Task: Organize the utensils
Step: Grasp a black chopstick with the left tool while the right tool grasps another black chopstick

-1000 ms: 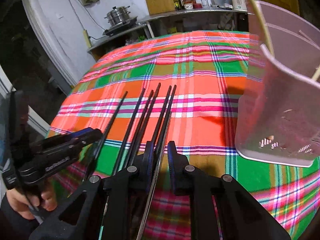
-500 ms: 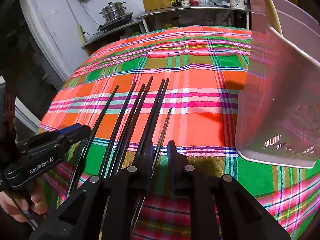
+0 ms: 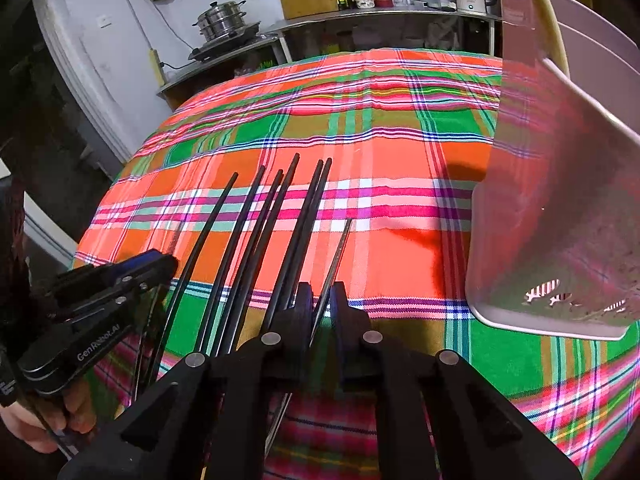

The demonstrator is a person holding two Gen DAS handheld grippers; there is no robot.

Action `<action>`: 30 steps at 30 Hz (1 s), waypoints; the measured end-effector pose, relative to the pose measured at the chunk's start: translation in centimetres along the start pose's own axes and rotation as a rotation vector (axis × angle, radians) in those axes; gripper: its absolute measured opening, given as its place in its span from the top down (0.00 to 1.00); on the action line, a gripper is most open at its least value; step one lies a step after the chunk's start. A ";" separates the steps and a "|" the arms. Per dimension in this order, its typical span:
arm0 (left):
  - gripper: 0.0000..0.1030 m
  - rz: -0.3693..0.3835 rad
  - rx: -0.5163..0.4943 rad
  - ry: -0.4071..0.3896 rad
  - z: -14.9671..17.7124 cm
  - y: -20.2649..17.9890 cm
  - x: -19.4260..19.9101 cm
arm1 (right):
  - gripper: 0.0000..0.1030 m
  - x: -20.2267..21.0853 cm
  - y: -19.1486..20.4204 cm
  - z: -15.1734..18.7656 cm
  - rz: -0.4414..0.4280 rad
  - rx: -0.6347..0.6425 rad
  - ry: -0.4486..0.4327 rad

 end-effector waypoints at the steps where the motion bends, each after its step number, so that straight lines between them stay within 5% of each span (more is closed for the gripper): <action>1: 0.90 0.003 0.010 0.002 0.0 0.3 0.0 | 0.91 -0.1 0.0 -0.1 -0.002 -0.006 0.001; 14: 0.90 -0.031 -0.023 0.047 -0.7 0.1 -0.6 | 0.94 -1.1 0.7 -1.5 0.068 0.034 0.025; 20: 0.95 0.004 0.007 0.072 -1.0 0.5 -0.3 | 0.96 -0.4 0.6 -1.7 0.034 0.020 0.021; 30: 0.95 0.069 0.036 -0.014 -2.5 0.7 4.7 | 0.96 4.2 1.4 -2.5 -0.008 0.030 -0.069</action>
Point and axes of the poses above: each gripper's, at about its wrist camera, not at the fingertips, and x roughly against the way its jaws point, y to its left, z to its underside, the point moved 2 cm from there along -x, roughly the way its jaws point, and after that the axes turned 4 degrees about x, right-handed, at the moved point
